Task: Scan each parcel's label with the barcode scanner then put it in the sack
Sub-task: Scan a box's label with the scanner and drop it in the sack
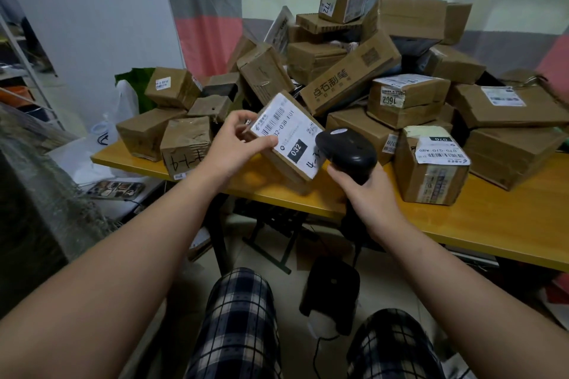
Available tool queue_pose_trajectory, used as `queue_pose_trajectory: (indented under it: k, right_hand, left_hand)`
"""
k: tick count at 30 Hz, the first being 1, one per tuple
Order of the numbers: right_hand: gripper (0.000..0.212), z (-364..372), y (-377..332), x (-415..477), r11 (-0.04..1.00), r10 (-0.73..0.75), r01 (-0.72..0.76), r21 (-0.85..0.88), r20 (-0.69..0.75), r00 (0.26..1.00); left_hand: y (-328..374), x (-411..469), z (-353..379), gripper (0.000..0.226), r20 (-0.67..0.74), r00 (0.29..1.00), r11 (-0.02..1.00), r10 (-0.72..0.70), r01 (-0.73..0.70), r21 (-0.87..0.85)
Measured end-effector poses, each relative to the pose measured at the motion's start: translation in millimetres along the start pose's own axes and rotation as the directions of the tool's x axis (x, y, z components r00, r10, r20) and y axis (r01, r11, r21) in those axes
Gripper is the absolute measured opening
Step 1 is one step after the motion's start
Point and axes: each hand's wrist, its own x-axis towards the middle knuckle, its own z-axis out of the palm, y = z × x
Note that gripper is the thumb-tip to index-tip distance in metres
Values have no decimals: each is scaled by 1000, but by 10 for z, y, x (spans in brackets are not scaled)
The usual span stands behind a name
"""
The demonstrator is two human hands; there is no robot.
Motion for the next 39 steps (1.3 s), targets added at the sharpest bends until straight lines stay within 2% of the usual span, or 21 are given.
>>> queue_pose_trajectory:
  k: [4, 6, 11, 14, 17, 21, 25, 31, 39]
  right_hand:
    - [38, 35, -85, 8, 993, 36, -48, 106, 109, 993]
    - [29, 71, -91, -4, 991, 27, -44, 128, 135, 990]
    - [21, 151, -2, -12, 982, 66, -91, 164, 154, 986]
    - [20, 155, 55, -22, 982, 100, -126, 144, 176, 979]
    - [17, 110, 56, -33, 999, 41, -44, 24, 119, 992]
    - [11, 18, 28, -71, 994, -46, 42, -104, -31, 998]
    - [16, 1, -48, -143, 976, -120, 114, -186, -19, 993]
    - [20, 23, -144, -176, 969, -150, 138, -204, -48, 987]
    - [20, -13, -159, -207, 952, -183, 178, -248, 4, 983]
  left_hand:
    - [101, 88, -34, 38, 118, 991, 987, 67, -83, 135]
    - [92, 81, 12, 41, 165, 983, 981, 84, -111, 158]
    - [-186, -64, 207, 90, 110, 994, 999, -16, 12, 37]
    - [-381, -160, 288, 105, 153, 984, 996, -86, 90, -17]
    - [-407, -180, 269, 101, 209, 973, 995, -96, 92, 29]
    - [-326, -158, 237, 92, 134, 987, 995, -90, 84, 53]
    - [-268, -170, 247, 83, 91, 992, 994, -88, 81, 77]
    - [-186, -187, 264, 73, 81, 991, 992, -107, 102, 70]
    - [-196, -138, 264, 73, 78, 988, 988, -137, 130, 88]
